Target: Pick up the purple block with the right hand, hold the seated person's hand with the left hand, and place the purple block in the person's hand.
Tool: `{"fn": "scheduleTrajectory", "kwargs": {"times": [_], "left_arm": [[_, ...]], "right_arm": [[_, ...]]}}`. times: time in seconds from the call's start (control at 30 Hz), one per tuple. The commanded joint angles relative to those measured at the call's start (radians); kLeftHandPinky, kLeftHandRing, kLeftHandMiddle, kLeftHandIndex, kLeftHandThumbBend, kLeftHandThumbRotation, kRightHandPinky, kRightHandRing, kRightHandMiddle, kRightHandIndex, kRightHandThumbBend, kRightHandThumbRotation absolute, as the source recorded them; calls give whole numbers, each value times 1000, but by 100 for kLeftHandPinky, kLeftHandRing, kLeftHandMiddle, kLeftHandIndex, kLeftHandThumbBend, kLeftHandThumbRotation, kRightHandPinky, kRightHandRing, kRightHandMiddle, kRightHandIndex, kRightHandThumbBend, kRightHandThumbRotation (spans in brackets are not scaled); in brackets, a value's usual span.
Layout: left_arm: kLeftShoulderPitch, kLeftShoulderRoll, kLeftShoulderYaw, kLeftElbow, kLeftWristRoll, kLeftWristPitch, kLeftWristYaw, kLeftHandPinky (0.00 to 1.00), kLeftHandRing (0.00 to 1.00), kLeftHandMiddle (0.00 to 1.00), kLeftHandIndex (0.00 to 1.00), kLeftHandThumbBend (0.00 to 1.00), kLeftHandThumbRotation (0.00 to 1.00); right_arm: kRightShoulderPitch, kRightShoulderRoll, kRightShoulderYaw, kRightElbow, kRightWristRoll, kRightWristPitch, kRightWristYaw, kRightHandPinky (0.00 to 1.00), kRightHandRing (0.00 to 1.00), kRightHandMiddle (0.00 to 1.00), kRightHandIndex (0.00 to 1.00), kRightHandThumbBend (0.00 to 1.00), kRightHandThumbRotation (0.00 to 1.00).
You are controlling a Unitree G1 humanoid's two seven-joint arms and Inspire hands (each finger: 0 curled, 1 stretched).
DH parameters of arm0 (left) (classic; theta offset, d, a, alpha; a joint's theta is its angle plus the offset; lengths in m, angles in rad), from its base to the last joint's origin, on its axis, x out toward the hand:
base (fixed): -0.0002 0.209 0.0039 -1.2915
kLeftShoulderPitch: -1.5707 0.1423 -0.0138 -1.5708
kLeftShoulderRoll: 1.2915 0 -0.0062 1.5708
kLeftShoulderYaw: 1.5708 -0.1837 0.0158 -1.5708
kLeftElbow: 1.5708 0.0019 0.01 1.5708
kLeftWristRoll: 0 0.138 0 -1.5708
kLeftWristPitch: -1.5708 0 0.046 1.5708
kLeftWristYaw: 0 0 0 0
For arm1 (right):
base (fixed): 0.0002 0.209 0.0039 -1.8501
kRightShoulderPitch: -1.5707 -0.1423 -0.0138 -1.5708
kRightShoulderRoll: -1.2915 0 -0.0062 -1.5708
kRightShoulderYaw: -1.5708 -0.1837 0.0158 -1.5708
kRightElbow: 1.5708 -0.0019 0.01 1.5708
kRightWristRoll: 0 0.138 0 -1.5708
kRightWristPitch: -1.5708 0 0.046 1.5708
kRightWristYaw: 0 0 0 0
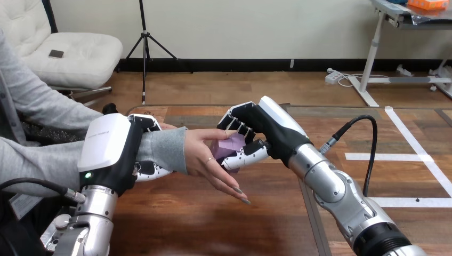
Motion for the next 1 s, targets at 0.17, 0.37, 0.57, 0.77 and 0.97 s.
{"fn": "scheduleTrajectory", "kwargs": {"times": [0.17,0.37,0.57,0.77,0.97], "left_arm": [[-134,-57,0,-36,-38,-71,45,18,23,30,32,72,0],[-117,-58,10,-59,-91,-71,-24,19,24,31,33,74,1],[-94,-40,5,-107,-59,-14,-68,27,34,40,42,78,20],[-78,-23,4,-140,-50,12,-109,37,45,50,52,81,38],[-56,-16,13,-177,-68,22,-152,43,51,56,58,84,47]], "right_arm": [[-12,14,-1,-65,6,17,6,34,38,43,46,68,0],[-8,13,-6,-73,13,29,14,36,40,44,46,69,0],[-2,13,-12,-88,22,56,27,38,43,47,49,73,0],[4,7,-14,-96,25,59,28,40,45,49,52,77,6],[12,-3,-18,-111,38,70,53,41,48,51,55,79,19]]}}
